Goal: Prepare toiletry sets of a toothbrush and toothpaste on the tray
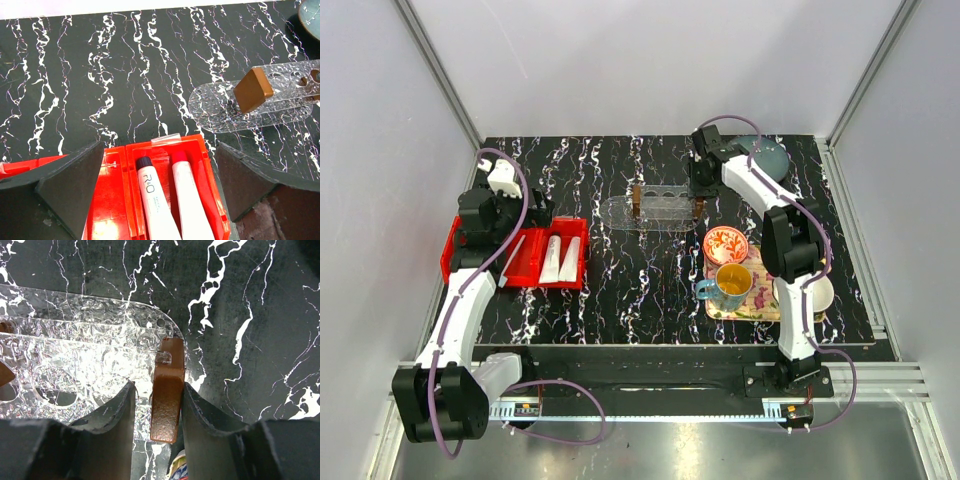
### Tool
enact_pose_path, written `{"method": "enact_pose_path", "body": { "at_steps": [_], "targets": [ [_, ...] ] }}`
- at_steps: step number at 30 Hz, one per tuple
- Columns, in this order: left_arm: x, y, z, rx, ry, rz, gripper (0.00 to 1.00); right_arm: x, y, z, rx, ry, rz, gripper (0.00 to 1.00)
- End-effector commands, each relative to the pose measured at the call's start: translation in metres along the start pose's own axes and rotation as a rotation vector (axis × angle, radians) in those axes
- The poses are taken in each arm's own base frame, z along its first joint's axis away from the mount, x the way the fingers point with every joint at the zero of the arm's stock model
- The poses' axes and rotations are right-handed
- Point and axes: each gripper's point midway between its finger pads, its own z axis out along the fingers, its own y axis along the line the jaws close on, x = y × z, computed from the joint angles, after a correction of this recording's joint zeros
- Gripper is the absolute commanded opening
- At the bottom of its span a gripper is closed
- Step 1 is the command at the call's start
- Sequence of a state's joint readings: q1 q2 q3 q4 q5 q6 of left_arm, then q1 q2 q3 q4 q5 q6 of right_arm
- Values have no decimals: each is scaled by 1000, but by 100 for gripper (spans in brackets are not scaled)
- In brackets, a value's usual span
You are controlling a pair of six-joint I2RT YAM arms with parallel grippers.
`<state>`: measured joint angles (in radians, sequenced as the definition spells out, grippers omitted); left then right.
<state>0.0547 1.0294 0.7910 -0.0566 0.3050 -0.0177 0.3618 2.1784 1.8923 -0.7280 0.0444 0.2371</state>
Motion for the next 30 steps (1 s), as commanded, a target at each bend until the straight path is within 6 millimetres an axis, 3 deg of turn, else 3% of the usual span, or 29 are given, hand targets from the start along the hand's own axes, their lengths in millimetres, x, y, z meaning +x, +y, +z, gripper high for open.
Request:
{"method": "enact_pose_path", "body": {
  "at_steps": [1,30],
  "targets": [
    [-18,1,-3,-10,-68,32,99,-33,19,-12,-33,-109,16,0],
    [-21,-1,-5,-8,-90,35,99,-12,17,-10,-9,-96,32,0]
  ]
}}
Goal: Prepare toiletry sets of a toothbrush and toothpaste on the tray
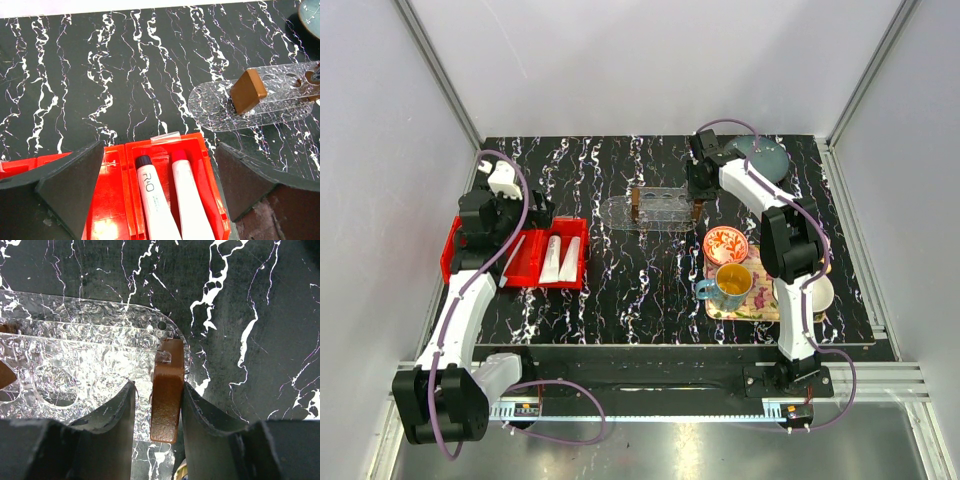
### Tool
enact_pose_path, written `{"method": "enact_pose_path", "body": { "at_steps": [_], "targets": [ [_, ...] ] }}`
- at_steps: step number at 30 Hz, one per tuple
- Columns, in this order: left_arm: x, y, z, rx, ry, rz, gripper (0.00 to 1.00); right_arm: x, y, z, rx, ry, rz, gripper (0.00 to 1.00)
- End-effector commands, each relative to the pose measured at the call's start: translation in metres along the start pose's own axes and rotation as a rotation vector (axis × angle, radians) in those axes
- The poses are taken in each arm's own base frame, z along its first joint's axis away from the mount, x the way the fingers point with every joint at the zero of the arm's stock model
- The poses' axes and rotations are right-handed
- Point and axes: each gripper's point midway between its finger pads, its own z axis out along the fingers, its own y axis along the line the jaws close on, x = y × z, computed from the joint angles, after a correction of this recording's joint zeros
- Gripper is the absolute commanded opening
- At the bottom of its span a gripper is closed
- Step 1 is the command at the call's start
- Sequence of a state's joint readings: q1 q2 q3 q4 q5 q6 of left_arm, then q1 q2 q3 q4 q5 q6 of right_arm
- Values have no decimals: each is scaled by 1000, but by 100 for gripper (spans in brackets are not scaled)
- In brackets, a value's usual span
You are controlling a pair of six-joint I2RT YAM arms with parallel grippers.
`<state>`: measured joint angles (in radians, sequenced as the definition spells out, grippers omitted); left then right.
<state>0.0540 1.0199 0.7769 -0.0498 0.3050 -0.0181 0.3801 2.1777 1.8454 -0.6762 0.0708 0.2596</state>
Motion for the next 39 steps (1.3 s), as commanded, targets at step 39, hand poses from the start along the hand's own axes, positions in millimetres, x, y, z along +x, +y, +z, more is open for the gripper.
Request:
{"method": "enact_pose_path", "body": {
  "at_steps": [39],
  "targets": [
    [-22,-1,-5,-6,-91,34,99,-14,13,-31,-6,-97,36,6]
  ]
}}
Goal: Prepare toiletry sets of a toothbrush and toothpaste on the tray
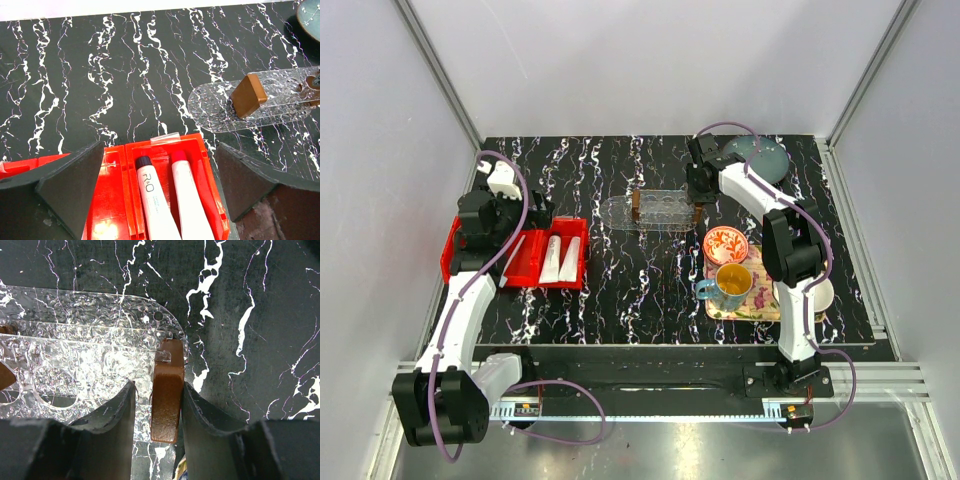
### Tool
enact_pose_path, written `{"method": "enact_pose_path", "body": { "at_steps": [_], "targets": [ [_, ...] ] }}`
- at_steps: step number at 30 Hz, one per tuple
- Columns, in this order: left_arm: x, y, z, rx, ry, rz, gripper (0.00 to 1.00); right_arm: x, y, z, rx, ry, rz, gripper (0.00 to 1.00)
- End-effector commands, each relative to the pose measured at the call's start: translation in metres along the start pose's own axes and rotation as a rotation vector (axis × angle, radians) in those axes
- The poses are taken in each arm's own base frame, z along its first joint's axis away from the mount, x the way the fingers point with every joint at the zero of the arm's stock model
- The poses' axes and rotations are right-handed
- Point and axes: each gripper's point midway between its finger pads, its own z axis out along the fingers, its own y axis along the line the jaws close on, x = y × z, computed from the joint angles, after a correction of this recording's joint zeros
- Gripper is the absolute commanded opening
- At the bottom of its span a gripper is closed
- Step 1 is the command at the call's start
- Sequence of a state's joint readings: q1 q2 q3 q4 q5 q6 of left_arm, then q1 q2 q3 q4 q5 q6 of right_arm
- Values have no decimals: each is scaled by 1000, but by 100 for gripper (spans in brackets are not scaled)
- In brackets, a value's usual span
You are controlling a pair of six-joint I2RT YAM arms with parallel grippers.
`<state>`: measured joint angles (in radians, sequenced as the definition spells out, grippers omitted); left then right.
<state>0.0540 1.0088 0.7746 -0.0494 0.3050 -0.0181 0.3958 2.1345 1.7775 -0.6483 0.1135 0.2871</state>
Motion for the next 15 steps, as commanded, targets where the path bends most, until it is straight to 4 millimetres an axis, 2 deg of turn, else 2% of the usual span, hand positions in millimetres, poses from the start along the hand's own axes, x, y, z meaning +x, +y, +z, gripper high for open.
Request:
{"method": "enact_pose_path", "body": {
  "at_steps": [1,15],
  "targets": [
    [-19,0,-3,-6,-79,32,99,-21,13,-25,-38,-79,23,8],
    [-19,-1,-2,-1,-77,32,99,-23,15,-27,-48,-80,23,24]
  ]
}}
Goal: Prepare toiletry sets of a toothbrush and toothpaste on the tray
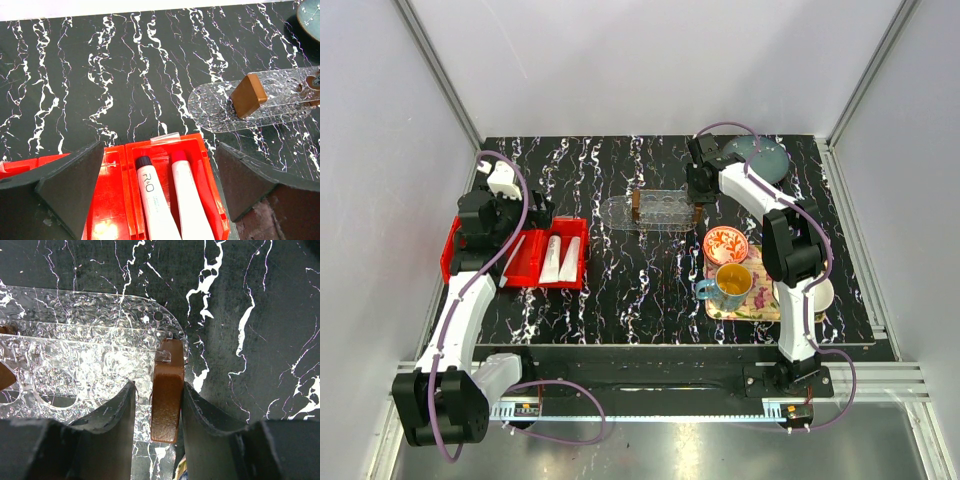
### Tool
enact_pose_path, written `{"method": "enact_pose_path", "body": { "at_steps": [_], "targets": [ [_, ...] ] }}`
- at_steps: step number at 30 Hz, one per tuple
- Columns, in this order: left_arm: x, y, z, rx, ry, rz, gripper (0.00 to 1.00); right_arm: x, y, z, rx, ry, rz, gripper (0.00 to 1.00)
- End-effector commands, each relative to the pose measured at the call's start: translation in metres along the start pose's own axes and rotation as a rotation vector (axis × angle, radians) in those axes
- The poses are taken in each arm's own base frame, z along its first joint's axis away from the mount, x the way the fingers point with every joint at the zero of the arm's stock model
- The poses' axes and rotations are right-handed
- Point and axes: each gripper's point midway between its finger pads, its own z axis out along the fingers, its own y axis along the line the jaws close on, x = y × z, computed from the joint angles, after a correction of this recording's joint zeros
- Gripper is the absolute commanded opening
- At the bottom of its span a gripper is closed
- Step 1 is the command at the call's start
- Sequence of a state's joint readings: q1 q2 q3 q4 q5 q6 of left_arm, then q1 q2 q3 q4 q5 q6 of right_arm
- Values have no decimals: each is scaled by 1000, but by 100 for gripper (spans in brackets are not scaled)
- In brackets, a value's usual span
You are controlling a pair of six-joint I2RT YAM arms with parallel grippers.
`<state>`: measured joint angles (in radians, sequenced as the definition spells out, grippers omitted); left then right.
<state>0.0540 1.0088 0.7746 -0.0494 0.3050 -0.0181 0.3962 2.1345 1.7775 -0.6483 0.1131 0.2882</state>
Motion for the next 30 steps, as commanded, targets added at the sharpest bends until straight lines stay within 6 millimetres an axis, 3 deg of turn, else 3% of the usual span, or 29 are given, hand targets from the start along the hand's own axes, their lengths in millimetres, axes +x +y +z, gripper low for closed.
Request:
{"method": "enact_pose_path", "body": {
  "at_steps": [1,7,20,30],
  "targets": [
    [-19,0,-3,-4,-79,32,99,-24,16,-27,-49,-83,22,26],
    [-19,-1,-3,-3,-77,32,99,-24,16,-27,-50,-82,21,36],
    [-18,0,-2,-5,-76,33,99,-30,18,-30,-55,-92,16,50],
    [-18,-1,-3,-2,-77,35,99,-39,19,-37,-56,-115,10,55]
  ]
}}
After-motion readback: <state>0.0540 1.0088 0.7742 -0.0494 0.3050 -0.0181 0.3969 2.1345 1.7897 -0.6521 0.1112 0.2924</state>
